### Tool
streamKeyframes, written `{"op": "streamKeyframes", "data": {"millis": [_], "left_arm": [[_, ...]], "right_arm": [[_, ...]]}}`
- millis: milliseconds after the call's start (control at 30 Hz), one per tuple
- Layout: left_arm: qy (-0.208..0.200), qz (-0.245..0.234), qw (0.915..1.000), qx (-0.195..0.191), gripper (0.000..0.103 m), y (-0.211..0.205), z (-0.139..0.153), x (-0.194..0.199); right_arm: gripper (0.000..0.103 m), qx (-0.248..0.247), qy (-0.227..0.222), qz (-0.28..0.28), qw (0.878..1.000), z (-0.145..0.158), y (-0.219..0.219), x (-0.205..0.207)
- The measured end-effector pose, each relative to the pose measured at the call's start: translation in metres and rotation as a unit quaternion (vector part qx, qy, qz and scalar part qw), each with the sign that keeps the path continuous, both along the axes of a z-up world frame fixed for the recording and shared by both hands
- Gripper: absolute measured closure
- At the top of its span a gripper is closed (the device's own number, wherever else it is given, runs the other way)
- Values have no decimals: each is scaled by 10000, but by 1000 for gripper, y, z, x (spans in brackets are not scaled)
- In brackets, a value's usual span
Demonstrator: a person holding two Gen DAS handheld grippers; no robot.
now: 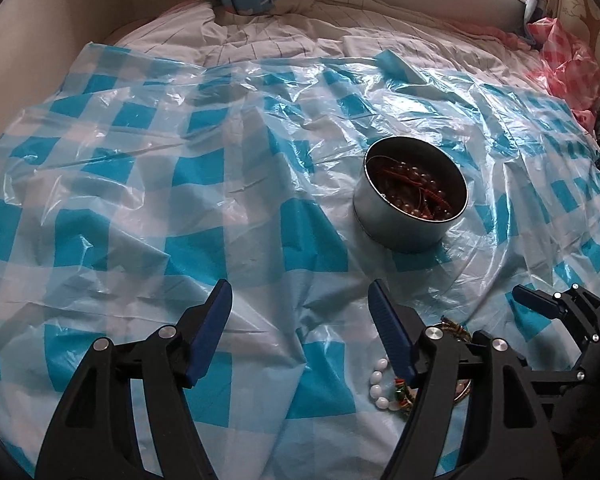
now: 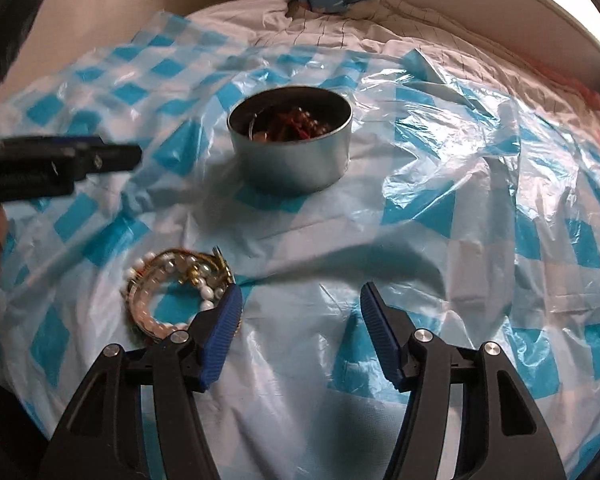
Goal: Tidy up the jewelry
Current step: 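Withdraw both open grippers from the tin toward the remaining jewelry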
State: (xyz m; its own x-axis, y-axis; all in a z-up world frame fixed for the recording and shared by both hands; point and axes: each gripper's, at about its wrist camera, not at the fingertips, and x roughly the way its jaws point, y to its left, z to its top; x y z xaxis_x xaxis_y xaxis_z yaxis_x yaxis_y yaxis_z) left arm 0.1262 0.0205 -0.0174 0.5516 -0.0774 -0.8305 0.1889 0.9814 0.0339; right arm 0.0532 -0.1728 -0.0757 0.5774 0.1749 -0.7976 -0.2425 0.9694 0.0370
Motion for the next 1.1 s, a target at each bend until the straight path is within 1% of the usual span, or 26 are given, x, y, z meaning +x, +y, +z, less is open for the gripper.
{"op": "streamKeyframes", "data": {"millis": [33,100,167,200,267,300,333,367,433,467,500,533,567,600,633,667,700,733,767,800,833,867,900,967,1000,1100], "left_arm": [[2,-4,10000,9,36,0,0,1],[-4,3,10000,7,36,-1,0,0],[-5,3,10000,18,35,0,0,0],[-2,3,10000,14,35,0,0,1],[-4,3,10000,16,35,0,0,1],[-4,4,10000,24,34,0,0,1],[-4,5,10000,34,34,0,0,2],[-6,-2,10000,42,33,0,-1,2],[-3,0,10000,30,33,-1,0,1],[0,-9,10000,38,33,0,-1,2],[7,-17,10000,48,33,0,-1,2],[14,-25,10000,60,33,1,-1,2],[14,-28,10000,70,33,0,-1,2],[13,-30,10000,75,32,0,-1,2],[11,-23,10000,73,32,1,-1,3],[10,-15,10000,74,32,0,-1,2],[13,-8,10000,71,32,1,-1,3],[14,-5,10000,75,32,-1,-1,3],[11,-10,10000,77,32,0,-1,3],[11,-17,10000,81,32,0,-1,3],[13,-20,10000,84,32,0,-1,3],[16,-26,9999,97,32,0,-1,3],[15,-26,9999,102,32,0,-1,3],[11,-33,10000,82,32,0,-1,3],[10,-40,10000,89,32,-2,-2,3],[22,-98,9998,146,32,-5,-3,2]], "right_arm": [[43,-127,36,-44,9999,-2,0,1],[43,-65,93,-87,9999,-3,-4,3],[43,-356,-22,-163,9992,-2,-4,1],[43,-167,8,-114,9998,0,-6,1],[43,416,67,47,9991,4,-11,2],[43,517,95,99,9986,5,-10,2],[43,370,89,97,9992,4,-7,1],[43,96,115,137,9998,0,-2,1],[43,-141,111,158,9997,-2,4,1],[39,-328,27,110,9994,-1,5,-1],[38,-698,-132,-91,9974,0,5,-2],[38,-913,-234,-257,9952,1,3,-2],[38,-938,-264,-401,9944,2,-4,0],[38,-933,-305,-674,9929,6,-15,2],[38,-898,-337,-795,9922,8,-22,3],[38,-631,-350,-817,9940,12,-30,2],[38,-133,-370,-664,9970,18,-34,1],[38,262,-366,-462,9979,21,-34,-2],[38,418,-301,-270,9983,21,-30,-3],[38,431,-216,-129,9988,19,-25,-2],[38,361,32,128,9993,10,-15,-1],[38,270,201,253,9991,2,-8,0],[38,167,260,301,9991,-1,-3,1],[37,40,234,304,9993,-3,0,5],[34,-93,193,238,9995,-4,1,6],[33,-727,-185,-188,9970,0,0,7]]}}
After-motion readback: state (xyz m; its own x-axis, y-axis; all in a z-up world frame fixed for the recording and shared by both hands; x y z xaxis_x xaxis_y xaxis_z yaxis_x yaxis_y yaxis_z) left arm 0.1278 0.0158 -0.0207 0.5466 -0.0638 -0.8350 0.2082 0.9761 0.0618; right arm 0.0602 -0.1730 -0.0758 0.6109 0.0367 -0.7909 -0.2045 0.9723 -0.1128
